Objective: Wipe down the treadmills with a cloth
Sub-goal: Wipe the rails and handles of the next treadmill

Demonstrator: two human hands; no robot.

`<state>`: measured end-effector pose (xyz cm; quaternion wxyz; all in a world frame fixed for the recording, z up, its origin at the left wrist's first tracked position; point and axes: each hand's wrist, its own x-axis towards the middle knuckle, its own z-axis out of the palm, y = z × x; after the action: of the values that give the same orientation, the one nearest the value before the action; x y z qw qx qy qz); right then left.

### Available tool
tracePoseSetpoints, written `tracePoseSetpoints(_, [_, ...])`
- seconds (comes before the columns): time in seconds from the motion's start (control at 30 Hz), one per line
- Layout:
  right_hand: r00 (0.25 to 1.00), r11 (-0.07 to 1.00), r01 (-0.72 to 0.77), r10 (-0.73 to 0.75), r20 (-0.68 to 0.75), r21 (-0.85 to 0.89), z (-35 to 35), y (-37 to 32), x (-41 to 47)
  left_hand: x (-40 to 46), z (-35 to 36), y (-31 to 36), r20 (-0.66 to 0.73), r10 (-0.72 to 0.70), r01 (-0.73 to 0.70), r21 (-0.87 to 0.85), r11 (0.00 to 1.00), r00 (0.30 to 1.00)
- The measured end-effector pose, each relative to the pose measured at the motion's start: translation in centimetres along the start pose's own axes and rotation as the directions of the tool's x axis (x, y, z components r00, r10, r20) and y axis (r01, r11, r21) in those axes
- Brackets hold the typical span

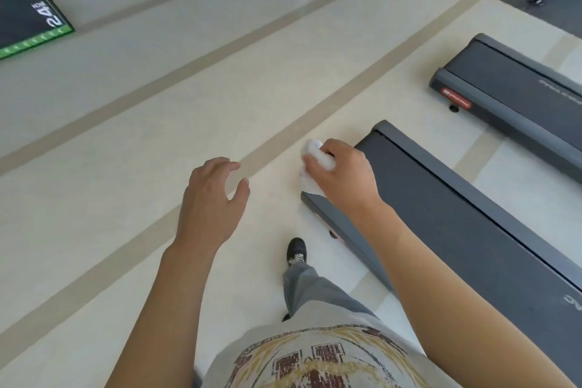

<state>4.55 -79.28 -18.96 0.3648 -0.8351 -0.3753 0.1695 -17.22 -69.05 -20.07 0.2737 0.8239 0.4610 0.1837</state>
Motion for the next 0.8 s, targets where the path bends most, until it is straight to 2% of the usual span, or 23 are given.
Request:
tracePoseSetpoints(0.27, [0.994,0.999,0.041,-0.041,0.098,0.005,4.0,-1.2,11.1,9.5,-0.2,-2.7,-0.010,-0.076,0.076,0.034,0.997,0.997])
tracePoseSetpoints(0.5, [0.986,0.998,0.049,-0.054,0.160,0.032,6.2,-3.1,21.5,18.8,-1.1,-2.5,-0.030,-0.102,0.104,0.063,0.993,0.994])
tracePoseSetpoints(0.8, [0.992,0.996,0.046,-0.054,0.115,0.077,7.3,-5.1,30.3,28.9,-1.4,-2.8,-0.014,-0.067,0.067,0.076,0.995,0.998])
